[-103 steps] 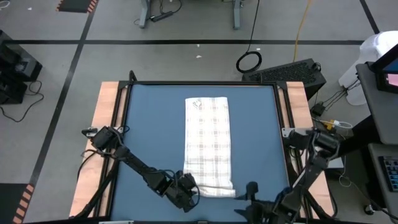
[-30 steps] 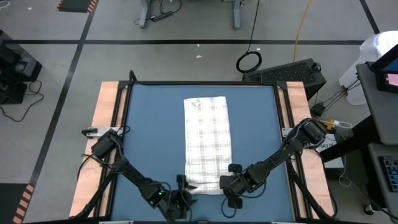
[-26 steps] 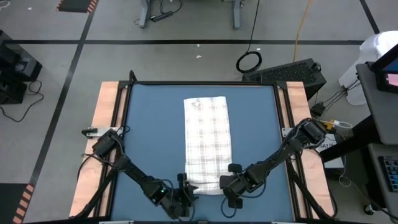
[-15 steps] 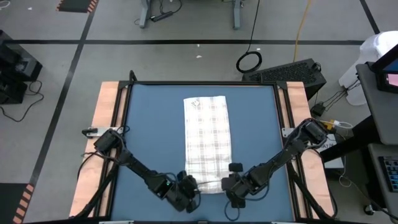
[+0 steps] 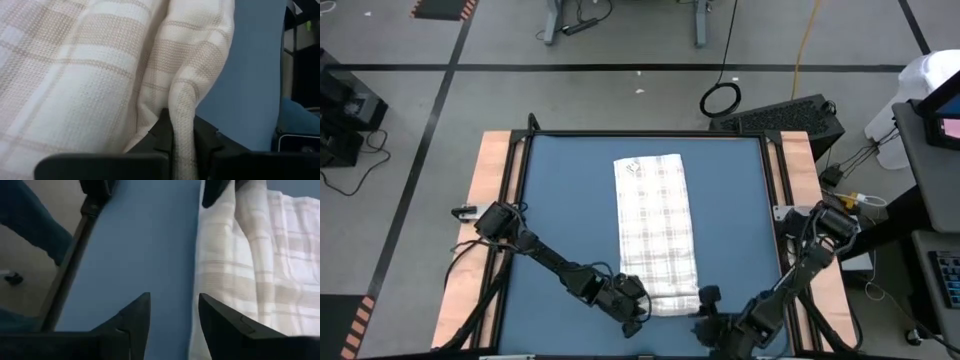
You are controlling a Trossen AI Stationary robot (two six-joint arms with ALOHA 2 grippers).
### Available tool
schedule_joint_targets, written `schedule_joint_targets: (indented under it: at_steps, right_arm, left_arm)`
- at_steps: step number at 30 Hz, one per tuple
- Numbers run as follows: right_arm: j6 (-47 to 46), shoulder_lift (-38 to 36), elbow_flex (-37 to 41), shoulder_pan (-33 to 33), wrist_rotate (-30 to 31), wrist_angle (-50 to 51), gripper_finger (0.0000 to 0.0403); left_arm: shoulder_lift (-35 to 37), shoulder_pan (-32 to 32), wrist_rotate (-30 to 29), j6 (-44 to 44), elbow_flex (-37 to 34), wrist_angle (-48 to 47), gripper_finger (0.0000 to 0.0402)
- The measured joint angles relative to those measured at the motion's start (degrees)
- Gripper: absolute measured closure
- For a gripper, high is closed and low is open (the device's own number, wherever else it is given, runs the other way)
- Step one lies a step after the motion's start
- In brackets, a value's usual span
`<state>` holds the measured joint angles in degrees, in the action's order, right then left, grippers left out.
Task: Roll towel into tight, uniform cylinder
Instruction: Roll the white towel
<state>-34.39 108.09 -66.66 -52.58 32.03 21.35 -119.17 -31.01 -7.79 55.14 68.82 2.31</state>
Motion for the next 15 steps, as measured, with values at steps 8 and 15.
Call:
schedule_joint_targets:
  at_steps: [8,15]
  right_arm:
    - [-2.78,2.97,0.03,-0.32,2.63,2.76,0.0229]
    - [-2.61,3.23,0.01,2.15,2.54,4.06,0.0151]
  left_arm:
    - [0.02,1.19,2.21,-0.16,-0.02,0.13,0.0371]
    - [0.0,1.21,2.19,-0.09,-0.02,-0.05,0.0372]
